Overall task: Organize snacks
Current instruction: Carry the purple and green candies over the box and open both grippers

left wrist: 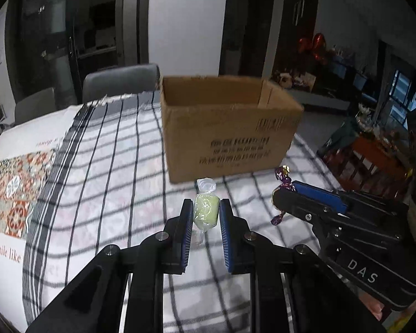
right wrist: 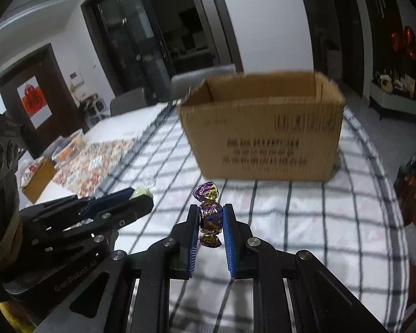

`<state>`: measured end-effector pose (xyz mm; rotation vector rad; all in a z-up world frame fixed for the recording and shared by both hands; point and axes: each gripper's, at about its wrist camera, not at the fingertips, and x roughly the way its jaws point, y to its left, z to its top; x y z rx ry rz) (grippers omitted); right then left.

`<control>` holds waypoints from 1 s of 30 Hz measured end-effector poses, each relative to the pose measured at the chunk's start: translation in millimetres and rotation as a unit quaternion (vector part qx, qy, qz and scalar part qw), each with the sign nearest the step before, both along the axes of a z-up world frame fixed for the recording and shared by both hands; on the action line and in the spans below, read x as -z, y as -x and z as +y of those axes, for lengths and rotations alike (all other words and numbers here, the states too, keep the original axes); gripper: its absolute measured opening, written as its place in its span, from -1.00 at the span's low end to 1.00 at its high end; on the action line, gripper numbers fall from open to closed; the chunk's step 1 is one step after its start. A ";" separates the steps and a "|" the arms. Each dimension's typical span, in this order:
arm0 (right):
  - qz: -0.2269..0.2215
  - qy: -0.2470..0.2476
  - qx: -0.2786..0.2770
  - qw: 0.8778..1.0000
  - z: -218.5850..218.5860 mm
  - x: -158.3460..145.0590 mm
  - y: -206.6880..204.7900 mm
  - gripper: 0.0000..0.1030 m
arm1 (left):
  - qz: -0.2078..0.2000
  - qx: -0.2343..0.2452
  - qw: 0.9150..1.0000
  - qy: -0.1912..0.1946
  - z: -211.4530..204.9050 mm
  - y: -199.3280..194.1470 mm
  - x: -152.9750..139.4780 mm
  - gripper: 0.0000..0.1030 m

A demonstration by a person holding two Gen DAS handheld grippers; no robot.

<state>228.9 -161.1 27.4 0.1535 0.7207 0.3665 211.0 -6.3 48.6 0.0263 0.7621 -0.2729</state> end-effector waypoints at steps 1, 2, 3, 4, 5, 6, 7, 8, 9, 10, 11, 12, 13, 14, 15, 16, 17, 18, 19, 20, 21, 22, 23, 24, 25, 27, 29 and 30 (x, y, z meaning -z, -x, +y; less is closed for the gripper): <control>-0.006 -0.001 0.003 1.000 -1.3 -4.8 -1.9 -0.64 | -0.004 0.004 1.000 0.001 -1.9 -2.9 -5.3 -0.61; -0.014 -0.001 0.006 1.000 -3.6 -11.3 -5.5 -0.64 | -0.008 0.005 1.000 0.001 -4.0 -6.1 -9.8 -0.61; -0.020 -0.001 0.009 1.000 -5.5 -16.1 -8.1 -0.64 | -0.013 0.007 1.000 0.003 -6.0 -10.8 -15.3 -0.61; -0.027 0.001 0.012 1.000 -7.2 -20.9 -10.5 -0.64 | -0.017 0.008 1.000 0.004 -7.5 -14.5 -18.7 -0.61; -0.036 0.004 0.016 0.999 -9.3 -27.3 -14.3 -0.64 | -0.020 0.010 1.000 0.006 -9.5 -19.0 -22.5 -0.61; -0.041 0.006 0.017 0.999 -10.4 -31.7 -16.9 -0.64 | -0.024 0.011 1.000 0.007 -11.3 -23.6 -26.4 -0.61; -0.048 0.008 0.020 0.999 -12.2 -37.2 -20.9 -0.64 | -0.030 0.012 0.999 0.007 -13.2 -28.6 -30.8 -0.61; -0.053 0.009 0.021 0.998 -13.5 -41.4 -23.9 -0.64 | -0.034 0.013 0.999 0.007 -14.8 -33.0 -34.3 -0.61; -0.059 0.014 0.023 0.998 -14.7 -46.0 -28.1 -0.64 | -0.037 0.014 0.999 0.006 -16.4 -37.5 -37.3 -0.61; -0.065 0.018 0.026 0.997 -16.2 -50.7 -32.1 -0.64 | -0.041 0.014 0.999 0.006 -17.8 -42.6 -40.8 -0.61; -0.072 0.022 0.028 0.997 -17.4 -55.4 -35.7 -0.64 | -0.045 0.015 0.999 0.006 -19.1 -47.3 -43.6 -0.61; -0.077 0.027 0.029 0.996 -19.0 -58.5 -39.5 -0.64 | -0.047 0.014 0.999 0.006 -20.6 -52.7 -46.7 -0.61; -0.081 0.030 0.030 0.996 -20.0 -61.8 -43.1 -0.64 | -0.051 0.014 0.999 0.007 -21.9 -57.7 -49.9 -0.61; -0.085 0.034 0.031 0.995 -20.8 -65.0 -46.4 -0.64 | -0.055 0.015 0.998 0.008 -23.5 -62.8 -53.0 -0.61; -0.089 0.038 0.033 0.995 -21.8 -68.3 -50.6 -0.64 | -0.057 0.017 0.998 0.009 -24.9 -67.4 -55.2 -0.61; -0.092 0.039 0.034 0.994 -22.8 -71.2 -54.1 -0.64 | -0.058 0.017 0.998 0.010 -25.8 -70.9 -56.9 -0.61; -0.094 0.040 0.034 0.994 -23.6 -73.4 -58.3 -0.64 | -0.060 0.019 0.998 0.011 -27.2 -76.6 -59.3 -0.61; -0.095 0.042 0.035 0.994 -24.7 -76.0 -63.8 -0.64 | -0.061 0.020 0.998 0.012 -27.9 -80.9 -60.8 -0.61; -0.095 0.043 0.036 0.994 -25.6 -77.9 -68.8 -0.64 | -0.062 0.020 0.998 0.014 -28.6 -87.3 -62.5 -0.61; -0.095 0.043 0.035 0.994 -26.0 -79.1 -73.4 -0.64 | -0.062 0.020 0.998 0.016 -28.7 -92.3 -63.2 -0.61; -0.095 0.044 0.035 0.994 -26.6 -80.5 -79.9 -0.64 | -0.061 0.019 0.998 0.017 -28.7 -96.5 -64.1 -0.61; -0.096 0.047 0.035 0.994 -26.8 -81.8 -85.6 -0.64 | -0.061 0.019 0.998 0.018 -28.8 -102.2 -65.1 -0.61; -0.097 0.051 0.034 0.993 -26.8 -82.5 -91.0 -0.64 | -0.060 0.018 0.998 0.018 -28.8 -106.0 -65.6 -0.61; -0.097 0.055 0.036 0.993 -27.0 -82.9 -95.8 -0.64 | -0.060 0.018 0.998 0.018 -29.1 -110.0 -65.6 -0.61; -0.097 0.058 0.036 0.993 -27.5 -82.9 -101.5 -0.64 | -0.059 0.018 0.998 0.017 -29.3 -115.7 -65.4 -0.61; -0.096 0.062 0.035 0.993 -28.7 -82.9 -113.0 -0.64 | -0.056 0.018 0.998 0.017 -30.6 -125.2 -64.9 -0.61; -0.093 0.067 0.034 0.993 -28.4 -82.6 -123.0 -0.64 | -0.053 0.016 0.998 0.016 -31.3 -136.5 -64.2 -0.61; -0.091 0.071 0.036 0.993 -29.1 -82.3 -130.1 -0.64 | -0.052 0.016 0.998 0.015 -31.2 -139.2 -63.6 -0.61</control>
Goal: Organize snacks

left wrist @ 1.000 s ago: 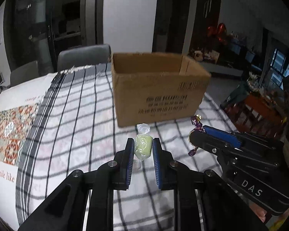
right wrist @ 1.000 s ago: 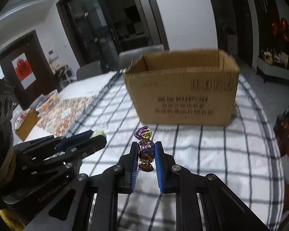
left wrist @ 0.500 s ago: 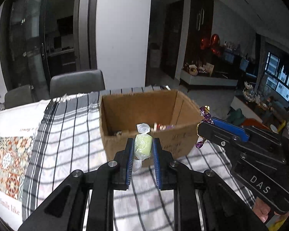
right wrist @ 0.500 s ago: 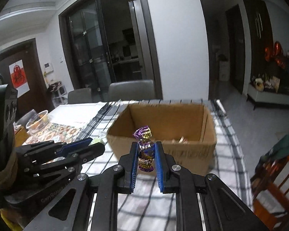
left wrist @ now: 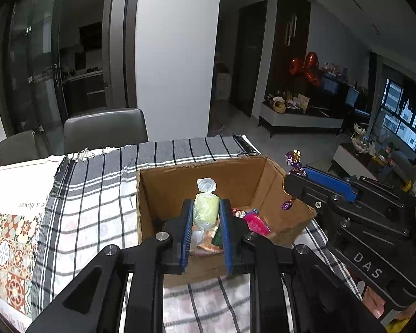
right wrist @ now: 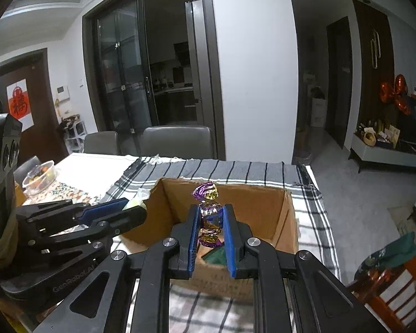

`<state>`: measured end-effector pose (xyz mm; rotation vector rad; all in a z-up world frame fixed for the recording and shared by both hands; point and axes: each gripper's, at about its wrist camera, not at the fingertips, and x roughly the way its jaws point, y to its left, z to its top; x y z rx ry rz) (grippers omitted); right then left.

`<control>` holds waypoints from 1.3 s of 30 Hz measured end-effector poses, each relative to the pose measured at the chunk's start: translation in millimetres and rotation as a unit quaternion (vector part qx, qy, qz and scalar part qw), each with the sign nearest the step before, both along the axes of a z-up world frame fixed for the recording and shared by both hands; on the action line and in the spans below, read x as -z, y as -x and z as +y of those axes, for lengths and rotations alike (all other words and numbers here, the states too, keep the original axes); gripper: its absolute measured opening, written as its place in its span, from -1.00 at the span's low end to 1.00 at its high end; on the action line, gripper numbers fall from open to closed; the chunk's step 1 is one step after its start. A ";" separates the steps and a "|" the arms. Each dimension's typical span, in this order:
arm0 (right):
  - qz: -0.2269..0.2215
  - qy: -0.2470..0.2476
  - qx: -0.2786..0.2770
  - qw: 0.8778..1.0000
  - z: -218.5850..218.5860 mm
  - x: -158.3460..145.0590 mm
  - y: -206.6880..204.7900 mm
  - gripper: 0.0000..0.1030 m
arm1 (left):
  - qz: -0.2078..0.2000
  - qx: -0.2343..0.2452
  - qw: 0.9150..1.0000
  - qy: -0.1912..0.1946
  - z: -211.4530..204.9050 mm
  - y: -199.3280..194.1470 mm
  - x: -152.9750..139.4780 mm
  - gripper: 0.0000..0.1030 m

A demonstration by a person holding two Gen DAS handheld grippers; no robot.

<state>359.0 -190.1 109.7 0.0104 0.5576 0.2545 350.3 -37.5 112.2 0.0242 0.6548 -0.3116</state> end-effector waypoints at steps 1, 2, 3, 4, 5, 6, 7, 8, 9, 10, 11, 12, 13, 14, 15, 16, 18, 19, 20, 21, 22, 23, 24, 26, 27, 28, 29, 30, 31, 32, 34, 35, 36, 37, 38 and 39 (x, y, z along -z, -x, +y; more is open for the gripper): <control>0.002 0.002 0.001 1.000 0.1 1.4 -3.7 -0.64 | 0.001 0.000 1.000 -0.001 -0.4 -4.4 0.6 -0.61; 0.006 0.006 0.003 1.000 -0.9 3.4 -9.6 -0.64 | 0.001 -0.001 1.000 -0.001 -0.9 -8.4 1.3 -0.61; 0.010 0.006 0.005 1.000 -2.6 4.7 -13.0 -0.64 | 0.001 -0.002 1.000 -0.003 -1.5 -12.0 2.1 -0.59; 0.012 0.004 0.008 1.000 -3.9 6.4 -15.7 -0.62 | 0.002 -0.004 1.000 -0.006 -2.1 -16.8 3.4 -0.52; 0.016 0.006 0.012 1.000 -5.6 8.3 -18.8 -0.54 | 0.004 -0.007 1.000 -0.010 -2.6 -19.4 4.4 -0.31; 0.021 0.007 0.021 1.000 -8.2 10.6 -21.4 -0.34 | 0.005 -0.010 1.000 -0.010 -2.4 -20.5 5.3 -0.17; 0.023 0.006 0.027 0.999 -9.9 12.1 -22.8 -0.22 | 0.005 -0.014 1.000 -0.009 -1.4 -21.5 6.3 -0.15; 0.022 0.003 0.036 0.999 -13.5 14.2 -22.2 -0.12 | 0.006 -0.018 1.000 -0.009 -0.2 -21.8 7.5 -0.15; 0.023 0.003 0.040 0.999 -15.8 15.9 -21.2 -0.12 | 0.008 -0.021 1.000 -0.010 0.9 -21.1 9.0 -0.15; 0.024 0.004 0.041 0.999 -16.1 16.8 -19.5 -0.12 | 0.009 -0.024 1.000 -0.011 1.6 -19.0 10.6 -0.15; 0.027 0.007 0.043 0.999 -17.5 18.9 -16.4 -0.12 | 0.009 -0.026 1.000 -0.014 1.9 -15.6 12.2 -0.14; 0.029 0.009 0.046 0.999 -18.2 20.0 -13.5 -0.12 | 0.008 -0.028 0.999 -0.017 2.0 -12.5 13.1 -0.11; 0.029 0.009 0.046 0.998 -18.6 21.0 -9.5 -0.12 | 0.005 -0.030 0.999 -0.022 2.0 -7.0 14.1 -0.06; 0.029 0.010 0.047 0.998 -19.2 21.9 -4.7 -0.11 | 0.002 -0.034 0.999 -0.029 1.8 -0.3 14.5 0.04; 0.032 0.011 0.050 0.998 -20.3 22.6 0.9 0.01 | -0.002 -0.040 0.999 -0.034 1.8 6.9 13.9 0.09; 0.034 0.010 0.052 0.998 -21.4 23.0 7.0 0.09 | -0.005 -0.043 0.998 -0.035 2.3 11.9 13.3 0.12; 0.031 0.007 0.063 0.997 -24.7 22.6 22.6 0.22 | -0.015 -0.054 0.998 -0.042 4.6 28.4 11.6 0.34; 0.029 0.007 0.068 0.997 -25.4 21.7 31.0 0.22 | -0.024 -0.061 0.997 -0.045 6.6 41.6 10.2 0.38; 0.026 0.006 0.069 0.997 -26.1 20.9 40.0 0.22 | -0.030 -0.064 0.996 -0.045 7.1 48.0 8.1 0.45; 0.023 0.008 0.070 0.997 -26.2 19.8 50.4 0.22 | -0.037 -0.067 0.996 -0.046 8.1 57.0 6.1 0.52; 0.022 0.012 0.071 0.997 -26.3 19.7 59.1 0.23 | -0.044 -0.071 0.995 -0.050 8.6 68.7 4.1 0.55; 0.019 0.014 0.073 0.997 -27.3 17.7 70.6 0.34 | -0.052 -0.074 0.995 -0.052 9.4 77.8 1.8 0.64; 0.016 0.014 0.072 0.997 -27.5 16.0 80.2 0.46 | -0.058 -0.076 0.994 -0.052 10.0 87.3 0.2 0.72; 0.005 0.013 0.075 0.997 -28.2 11.9 100.4 0.52 | -0.071 -0.082 0.993 -0.056 11.1 108.4 -3.3 0.79; -0.001 0.016 0.079 0.997 -28.1 9.2 112.6 0.52 | -0.075 -0.085 0.992 -0.058 11.8 119.7 -5.3 0.84; -0.005 0.016 0.082 0.997 -28.0 7.7 122.1 0.52 | -0.078 -0.088 0.991 -0.058 13.1 126.6 -6.7 0.88; -0.008 0.015 0.084 0.996 -28.1 6.3 131.5 0.52 | -0.081 -0.090 0.991 -0.056 14.2 134.4 -7.9 0.98; -0.010 0.014 0.085 0.996 -28.0 4.5 141.2 0.52 | -0.083 -0.091 0.991 -0.053 15.4 142.9 -9.4 1.00; -0.013 0.014 0.085 0.996 -28.1 2.7 152.4 0.52 | -0.084 -0.091 0.991 -0.053 16.0 151.8 -10.6 1.00; -0.016 0.013 0.085 0.996 -26.8 1.1 159.3 0.53 | -0.085 -0.092 0.991 -0.054 16.2 159.0 -11.4 1.00; -0.020 0.014 0.086 0.996 -28.5 -1.3 178.1 0.62 | -0.088 -0.094 0.990 -0.055 16.4 176.0 -12.7 1.00; -0.022 0.014 0.088 0.996 -29.0 -2.5 181.6 0.64 | -0.086 -0.095 0.990 -0.055 16.7 181.4 -13.4 1.00; -0.025 0.013 0.091 0.995 -30.3 -3.0 190.3 0.64 | -0.084 -0.096 0.990 -0.054 16.9 186.9 -13.8 1.00; -0.027 0.012 0.093 0.995 -31.0 -3.9 197.5 0.65 | -0.082 -0.095 0.991 -0.054 17.0 193.6 -14.0 1.00; -0.029 0.012 0.094 0.995 -31.2 -4.5 204.4 0.65 | -0.080 -0.096 0.991 -0.054 17.1 198.4 -14.0 1.00; -0.031 0.012 0.093 0.995 -31.5 -5.3 210.8 0.65 | -0.079 -0.096 0.991 -0.053 17.6 202.5 -13.6 1.00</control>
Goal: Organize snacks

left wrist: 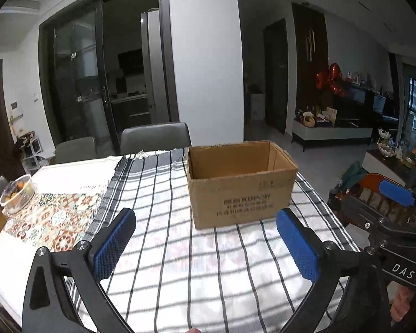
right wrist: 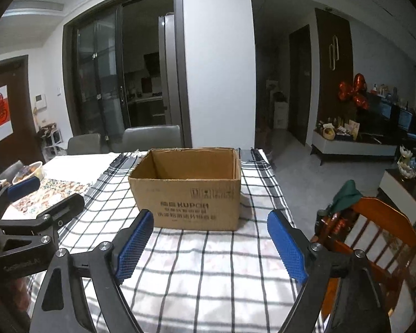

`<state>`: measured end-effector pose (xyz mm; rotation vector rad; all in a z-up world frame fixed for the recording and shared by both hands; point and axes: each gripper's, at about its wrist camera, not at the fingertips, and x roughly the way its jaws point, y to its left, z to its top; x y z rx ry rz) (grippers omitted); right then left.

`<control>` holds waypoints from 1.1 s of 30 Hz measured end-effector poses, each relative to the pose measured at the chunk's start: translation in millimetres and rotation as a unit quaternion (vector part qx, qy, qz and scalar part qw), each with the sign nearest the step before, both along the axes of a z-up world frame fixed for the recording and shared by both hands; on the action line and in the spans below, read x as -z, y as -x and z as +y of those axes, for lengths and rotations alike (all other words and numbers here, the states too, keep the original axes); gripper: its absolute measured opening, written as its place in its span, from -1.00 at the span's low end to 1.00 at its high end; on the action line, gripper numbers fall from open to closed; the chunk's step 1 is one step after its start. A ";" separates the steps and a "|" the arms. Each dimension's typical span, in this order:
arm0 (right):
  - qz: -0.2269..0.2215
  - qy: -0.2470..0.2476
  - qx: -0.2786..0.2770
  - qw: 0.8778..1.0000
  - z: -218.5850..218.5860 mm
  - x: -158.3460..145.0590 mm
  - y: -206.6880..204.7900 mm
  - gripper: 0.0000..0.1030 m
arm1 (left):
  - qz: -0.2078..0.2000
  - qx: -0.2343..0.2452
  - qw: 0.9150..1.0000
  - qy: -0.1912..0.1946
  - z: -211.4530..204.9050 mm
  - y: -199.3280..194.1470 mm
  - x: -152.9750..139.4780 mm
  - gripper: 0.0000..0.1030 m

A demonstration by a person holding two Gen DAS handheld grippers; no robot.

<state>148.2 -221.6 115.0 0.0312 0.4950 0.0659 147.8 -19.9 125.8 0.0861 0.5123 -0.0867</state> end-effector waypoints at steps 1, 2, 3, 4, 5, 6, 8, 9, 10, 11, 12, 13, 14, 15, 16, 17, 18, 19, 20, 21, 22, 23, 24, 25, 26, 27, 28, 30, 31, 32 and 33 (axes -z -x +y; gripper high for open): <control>0.000 0.001 -0.002 1.000 -0.4 -0.5 6.2 0.65 | 0.001 0.000 1.000 0.000 -0.5 6.4 0.2 1.00; 0.000 0.000 -0.002 1.000 -1.3 -0.7 9.9 0.65 | 0.001 0.002 1.000 -0.001 -0.3 11.8 0.2 1.00; 0.001 -0.003 -0.002 1.000 -1.2 -1.8 15.1 0.65 | -0.001 0.003 1.000 0.000 -0.5 18.2 0.2 1.00; 0.001 -0.005 -0.002 1.000 -1.9 -1.7 21.3 0.65 | -0.002 0.004 1.000 -0.001 -0.9 23.9 1.1 1.00; 0.001 -0.006 -0.002 1.000 -2.5 -1.2 25.3 0.65 | -0.002 0.005 1.000 -0.002 -1.6 29.2 1.7 1.00; 0.000 -0.006 -0.001 1.000 -3.0 -0.6 30.8 0.65 | -0.001 0.006 1.000 -0.003 -3.2 34.0 1.5 1.00; 0.000 -0.008 0.000 1.000 -4.6 0.9 40.6 0.65 | 0.002 0.010 1.000 -0.006 -5.3 41.4 2.8 1.00; -0.001 -0.008 0.001 1.000 -4.9 2.0 45.0 0.65 | 0.002 0.011 1.000 -0.007 -5.7 45.0 3.7 1.00; -0.002 -0.008 0.001 1.000 -5.8 2.8 48.4 0.65 | 0.002 0.012 1.000 -0.007 -6.6 48.4 4.5 1.00; -0.002 -0.007 0.001 1.000 -6.9 3.3 50.5 0.65 | 0.002 0.014 1.000 -0.007 -7.5 51.4 5.1 1.00; -0.001 -0.007 0.002 1.000 -7.9 4.3 53.0 0.65 | 0.002 0.017 1.000 -0.007 -7.4 53.6 5.7 1.00; 0.000 -0.007 0.002 1.000 -8.5 5.0 55.2 0.65 | 0.001 0.018 1.000 -0.007 -8.1 55.6 6.2 1.00; 0.001 -0.007 0.002 1.000 -8.8 5.5 56.9 0.65 | 0.000 0.021 1.000 -0.008 -9.2 57.4 6.6 1.00; 0.002 -0.007 0.003 1.000 -9.8 6.1 59.4 0.65 | -0.001 0.022 1.000 -0.010 -9.9 58.8 7.1 1.00; 0.002 -0.008 0.004 1.000 -10.3 6.9 61.0 0.65 | -0.001 0.024 1.000 -0.010 -11.0 59.7 7.2 1.00; 0.003 -0.009 0.004 1.000 -10.7 7.2 61.6 0.65 | -0.002 0.025 1.000 -0.009 -11.8 62.8 7.0 1.00; 0.003 -0.012 0.004 1.000 -10.9 7.5 62.8 0.65 | -0.004 0.026 1.000 -0.008 -12.6 64.4 6.7 1.00; 0.004 -0.014 0.004 1.000 -11.2 7.7 63.2 0.65 | -0.005 0.026 1.000 -0.008 -13.1 65.5 6.3 1.00; 0.006 -0.016 0.003 1.000 -11.3 7.9 63.8 0.65 | -0.005 0.026 1.000 -0.008 -13.0 65.9 6.4 1.00; 0.007 -0.016 0.002 1.000 -11.6 8.3 64.1 0.65 | -0.006 0.025 1.000 -0.008 -13.3 67.0 6.0 1.00; 0.006 -0.016 0.002 1.000 -11.8 8.5 64.3 0.65 | -0.006 0.025 1.000 -0.010 -13.7 67.6 5.8 1.00; 0.006 -0.016 0.002 1.000 -11.8 8.5 64.3 0.65 | -0.006 0.025 1.000 -0.011 -13.7 68.2 5.5 1.00; 0.006 -0.017 0.001 1.000 -11.9 8.6 64.2 0.65 | -0.006 0.025 1.000 -0.011 -13.1 68.7 5.5 1.00; 0.006 -0.017 0.001 1.000 -11.8 8.7 64.2 0.65 | -0.006 0.024 1.000 -0.012 -12.6 69.2 5.7 1.00; 0.005 -0.016 0.000 1.000 -11.9 8.9 64.3 0.65 | -0.005 0.024 1.000 -0.012 -11.8 69.2 6.0 1.00; 0.005 -0.015 0.001 1.000 -11.1 8.1 64.8 0.65 | -0.004 0.023 1.000 -0.011 -11.7 68.7 6.2 1.00; 0.004 -0.014 0.001 1.000 -10.4 7.4 65.4 0.65 | -0.005 0.023 1.000 -0.011 -11.2 69.3 6.1 1.00; 0.002 -0.012 0.002 1.000 -10.2 6.8 66.4 0.65 | -0.005 0.022 1.000 -0.011 -10.9 69.4 6.2 1.00; 0.001 -0.012 0.002 1.000 -10.3 6.5 67.0 0.65 | -0.006 0.022 1.000 -0.011 -10.3 70.3 6.1 1.00; 0.000 -0.012 0.002 1.000 -10.5 6.4 67.0 0.65 | -0.008 0.021 1.000 -0.011 -9.7 71.1 5.8 1.00; 0.000 -0.012 0.002 1.000 -9.3 5.6 67.2 0.65 | -0.009 0.020 1.000 -0.011 -8.7 71.5 5.5 1.00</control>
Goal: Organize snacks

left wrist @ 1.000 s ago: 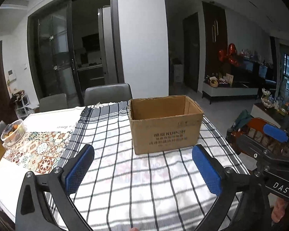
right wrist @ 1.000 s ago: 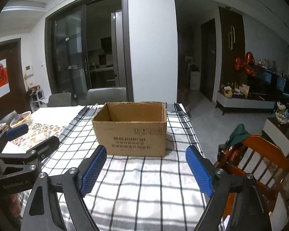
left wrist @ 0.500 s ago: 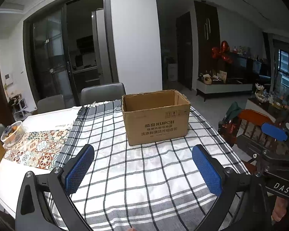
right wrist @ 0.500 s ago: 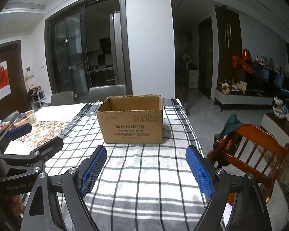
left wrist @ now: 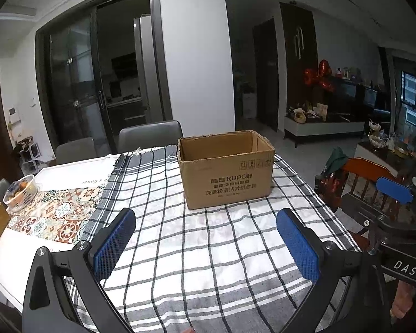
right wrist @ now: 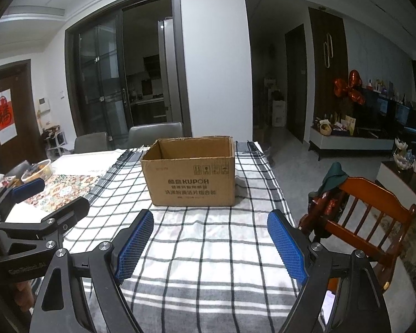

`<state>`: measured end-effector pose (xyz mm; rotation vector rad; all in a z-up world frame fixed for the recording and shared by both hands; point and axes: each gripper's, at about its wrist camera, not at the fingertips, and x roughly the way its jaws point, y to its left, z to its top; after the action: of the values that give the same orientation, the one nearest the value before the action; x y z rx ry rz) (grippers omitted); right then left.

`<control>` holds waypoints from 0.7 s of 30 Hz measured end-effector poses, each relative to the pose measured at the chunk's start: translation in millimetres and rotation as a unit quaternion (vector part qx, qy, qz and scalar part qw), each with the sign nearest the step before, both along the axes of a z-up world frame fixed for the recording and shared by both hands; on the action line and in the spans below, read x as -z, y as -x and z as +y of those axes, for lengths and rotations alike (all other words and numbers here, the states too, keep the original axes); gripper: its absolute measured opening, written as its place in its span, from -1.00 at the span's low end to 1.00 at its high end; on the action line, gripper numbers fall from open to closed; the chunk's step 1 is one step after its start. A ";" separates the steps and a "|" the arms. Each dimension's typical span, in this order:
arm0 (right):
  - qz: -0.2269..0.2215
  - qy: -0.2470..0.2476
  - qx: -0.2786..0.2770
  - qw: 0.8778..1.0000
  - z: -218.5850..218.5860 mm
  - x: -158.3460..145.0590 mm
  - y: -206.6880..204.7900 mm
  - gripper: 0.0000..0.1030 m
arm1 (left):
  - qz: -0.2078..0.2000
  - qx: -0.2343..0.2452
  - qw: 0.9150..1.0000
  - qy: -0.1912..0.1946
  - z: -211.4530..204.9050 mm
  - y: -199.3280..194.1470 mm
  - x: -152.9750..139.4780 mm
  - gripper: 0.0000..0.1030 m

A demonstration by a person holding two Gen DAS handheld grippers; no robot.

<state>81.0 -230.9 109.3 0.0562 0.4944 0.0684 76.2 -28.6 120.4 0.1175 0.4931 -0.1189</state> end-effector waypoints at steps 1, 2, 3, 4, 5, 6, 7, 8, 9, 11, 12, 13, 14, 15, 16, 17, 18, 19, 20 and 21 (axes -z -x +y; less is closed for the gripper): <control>0.000 0.000 0.000 1.000 0.2 0.0 0.3 0.65 | -0.001 0.000 1.000 0.000 0.9 0.0 -0.2 1.00; -0.001 0.000 0.000 1.000 0.3 -0.1 0.4 0.65 | -0.001 -0.001 1.000 0.002 1.6 0.5 -0.5 1.00; -0.001 0.001 0.000 1.000 0.5 -0.1 0.2 0.65 | -0.002 -0.002 1.000 0.003 2.2 1.1 -0.7 1.00; 0.000 0.001 0.000 1.000 0.3 0.0 0.2 0.65 | -0.001 -0.002 1.000 0.004 2.7 1.2 -1.1 1.00; -0.001 0.002 0.000 1.000 0.7 -0.5 0.0 0.65 | -0.002 -0.003 1.000 0.004 3.4 1.3 -1.4 1.00; 0.000 0.002 0.000 1.000 0.8 -0.7 0.0 0.65 | -0.002 -0.003 1.000 0.005 3.3 1.3 -1.9 1.00; -0.001 0.002 0.000 1.000 0.9 -0.6 0.1 0.65 | -0.003 -0.004 1.000 0.005 4.0 1.6 -2.2 1.00; -0.001 0.002 0.000 1.000 1.0 -0.7 0.0 0.65 | -0.003 -0.005 1.000 0.005 4.1 1.3 -2.7 1.00; -0.001 0.002 0.000 1.000 1.0 -0.7 0.0 0.65 | -0.004 -0.005 1.000 0.005 4.4 1.2 -3.3 1.00; -0.001 0.003 0.000 1.000 1.5 -1.8 -0.5 0.65 | -0.005 -0.006 1.000 0.006 4.8 1.5 -3.8 1.00; -0.001 0.003 0.000 1.000 1.6 -1.7 -0.4 0.65 | -0.004 -0.006 1.000 0.005 4.9 1.6 -4.0 1.00; -0.001 0.003 0.000 1.000 1.7 -1.6 -0.3 0.65 | -0.005 -0.006 1.000 0.006 4.9 1.9 -4.4 1.00; -0.002 0.003 0.000 1.000 1.7 -1.7 -0.3 0.65 | -0.004 -0.006 1.000 0.006 4.9 1.6 -4.3 1.00; -0.001 0.002 -0.001 1.000 1.8 -1.7 -0.4 0.65 | -0.003 -0.006 1.000 0.006 4.8 1.7 -4.0 1.00; -0.002 0.002 -0.001 1.000 1.8 -1.9 -0.6 0.65 | -0.003 -0.005 1.000 0.006 5.2 1.8 -4.6 1.00; -0.001 0.002 -0.001 1.000 2.0 -1.9 -0.9 0.65 | -0.002 -0.005 1.000 0.007 5.5 1.7 -5.3 1.00; -0.001 0.003 0.000 1.000 2.0 -1.5 -0.2 0.65 | -0.002 -0.005 1.000 0.007 5.6 1.7 -5.8 1.00; -0.002 0.003 0.000 1.000 2.0 -1.6 -0.2 0.65 | -0.003 -0.005 1.000 0.007 5.3 1.8 -5.9 1.00; -0.002 0.003 0.000 1.000 2.1 -1.6 -0.3 0.65 | -0.003 -0.006 1.000 0.006 5.4 1.8 -6.1 1.00; -0.001 0.003 0.000 1.000 2.1 -1.3 -0.2 0.65 | -0.003 -0.006 1.000 0.006 5.7 1.8 -6.3 1.00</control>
<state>81.2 -228.8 110.6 0.0499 0.4921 0.0670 74.5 -22.9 126.7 0.1026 0.4864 -0.1104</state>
